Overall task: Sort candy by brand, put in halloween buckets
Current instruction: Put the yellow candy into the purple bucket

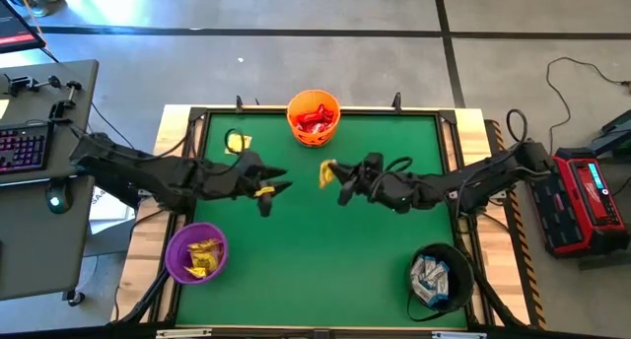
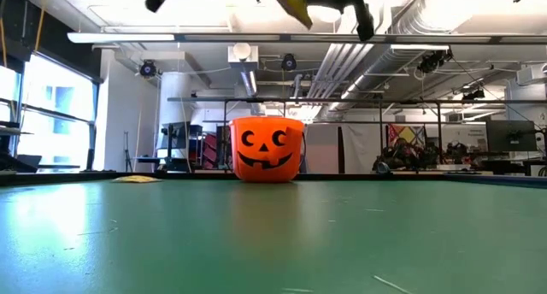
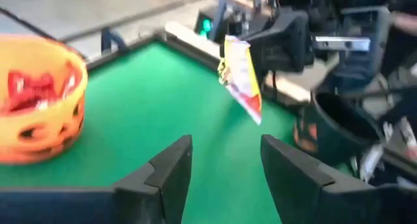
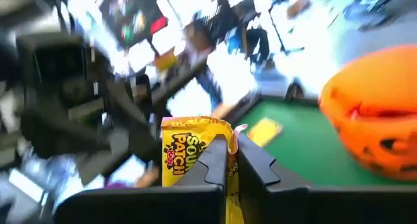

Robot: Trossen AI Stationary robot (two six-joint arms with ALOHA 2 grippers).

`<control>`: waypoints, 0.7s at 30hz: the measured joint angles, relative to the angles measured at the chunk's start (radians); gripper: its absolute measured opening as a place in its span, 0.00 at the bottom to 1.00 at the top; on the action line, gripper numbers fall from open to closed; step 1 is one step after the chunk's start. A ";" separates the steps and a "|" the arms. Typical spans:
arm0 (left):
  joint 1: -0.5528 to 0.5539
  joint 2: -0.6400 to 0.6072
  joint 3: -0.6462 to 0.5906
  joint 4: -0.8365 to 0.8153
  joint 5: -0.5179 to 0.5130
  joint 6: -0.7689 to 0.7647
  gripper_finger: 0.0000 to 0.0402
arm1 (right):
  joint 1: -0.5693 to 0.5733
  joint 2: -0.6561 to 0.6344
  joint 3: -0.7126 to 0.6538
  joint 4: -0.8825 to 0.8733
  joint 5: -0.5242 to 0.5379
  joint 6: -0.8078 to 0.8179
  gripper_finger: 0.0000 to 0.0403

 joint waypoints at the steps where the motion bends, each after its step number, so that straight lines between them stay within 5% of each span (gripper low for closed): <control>1: 0.010 0.017 0.000 0.044 -0.009 0.013 0.44 | 0.000 0.000 0.000 0.026 0.028 -0.004 0.00; 7: 0.045 0.122 0.000 0.278 -0.005 0.089 0.51 | 0.002 0.001 0.000 0.096 0.152 -0.006 0.00; 21: 0.129 0.297 0.011 0.519 0.121 0.071 0.53 | 0.003 0.001 0.000 0.143 0.145 -0.030 0.00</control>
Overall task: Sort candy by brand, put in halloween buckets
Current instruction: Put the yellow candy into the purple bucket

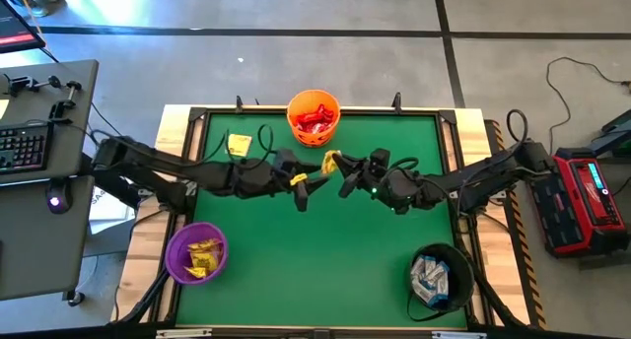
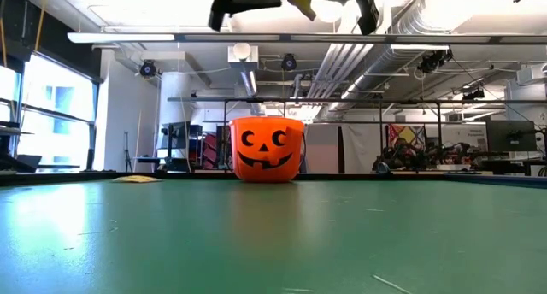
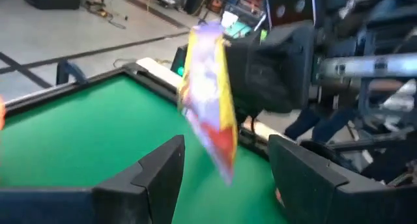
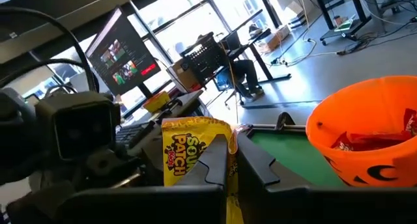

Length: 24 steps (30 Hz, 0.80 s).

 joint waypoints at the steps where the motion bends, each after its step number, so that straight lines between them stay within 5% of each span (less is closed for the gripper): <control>1: 0.001 0.012 0.012 0.011 0.002 0.001 0.53 | 0.000 0.000 0.000 0.000 0.000 0.000 0.00; 9: 0.041 0.078 0.067 -0.026 0.066 0.001 0.43 | 0.000 0.000 0.001 0.025 -0.006 -0.034 0.00; 17: 0.045 0.053 0.085 -0.049 0.064 0.057 0.05 | 0.000 0.000 0.001 0.041 -0.019 -0.060 0.06; 24: 0.045 0.041 0.129 -0.074 0.059 0.136 0.01 | 0.000 0.000 0.001 0.031 -0.018 -0.072 0.15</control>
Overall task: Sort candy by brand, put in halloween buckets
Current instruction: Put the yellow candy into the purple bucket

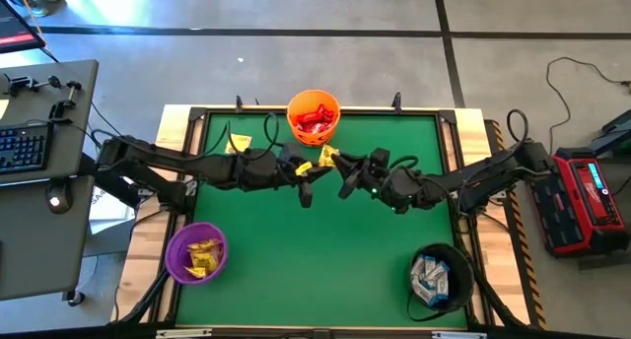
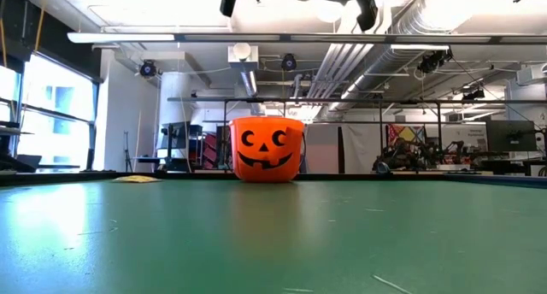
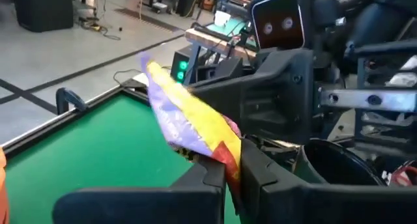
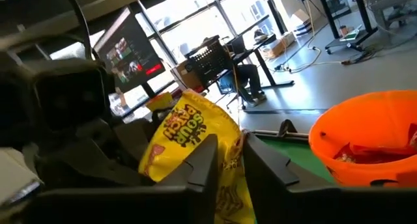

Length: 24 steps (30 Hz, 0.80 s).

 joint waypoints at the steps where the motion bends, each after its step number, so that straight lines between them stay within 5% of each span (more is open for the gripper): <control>1: 0.000 0.000 0.006 -0.011 0.001 0.004 0.01 | 0.000 0.000 0.000 -0.004 0.000 -0.012 0.16; 15: -0.002 -0.099 0.009 -0.272 0.069 0.056 0.00 | 0.000 0.000 0.000 -0.006 -0.066 -0.100 0.44; 24: -0.038 -0.298 0.009 -0.585 0.185 0.049 0.00 | -0.002 0.000 0.000 -0.003 -0.078 -0.113 0.47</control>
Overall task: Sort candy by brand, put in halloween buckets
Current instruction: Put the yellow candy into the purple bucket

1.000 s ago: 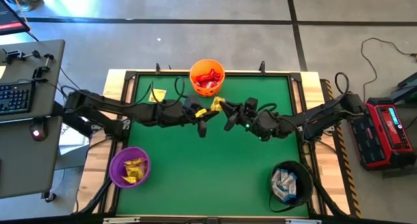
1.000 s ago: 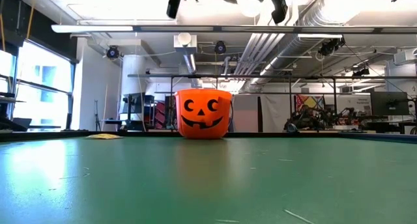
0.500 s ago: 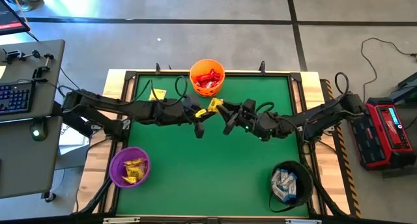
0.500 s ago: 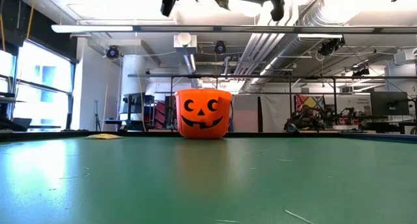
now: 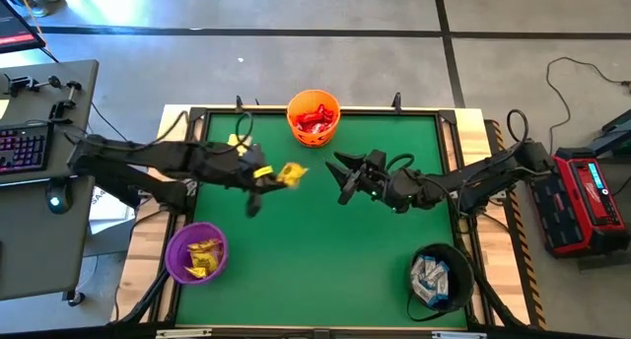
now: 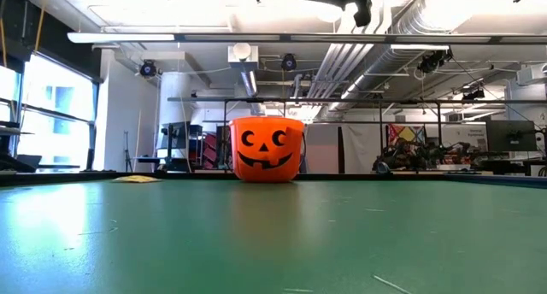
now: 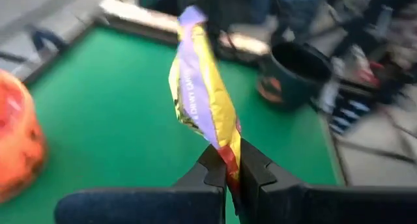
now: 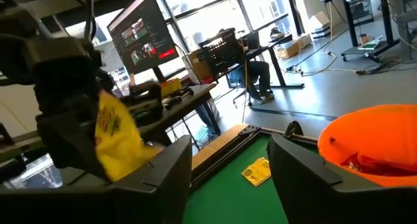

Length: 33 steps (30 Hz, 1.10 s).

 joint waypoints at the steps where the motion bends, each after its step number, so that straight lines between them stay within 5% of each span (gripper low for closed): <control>1: -0.006 -0.018 0.000 -0.038 0.030 -0.014 0.00 | -0.001 0.000 0.000 0.000 -0.003 -0.007 0.47; 7: -0.077 -0.128 0.000 -0.246 0.237 -0.141 0.00 | -0.027 0.000 0.000 -0.007 -0.096 -0.014 0.47; 15: -0.247 -0.211 0.000 -0.616 0.376 -0.444 0.00 | -0.060 0.000 0.000 -0.023 -0.167 -0.003 0.47; 24: -0.463 -0.214 0.000 -0.838 0.438 -0.637 0.00 | -0.063 0.000 0.000 -0.101 -0.243 0.031 0.47; 33: -0.592 -0.179 -0.065 -0.841 0.435 -0.728 0.02 | -0.063 0.000 0.000 -0.138 -0.254 0.057 0.47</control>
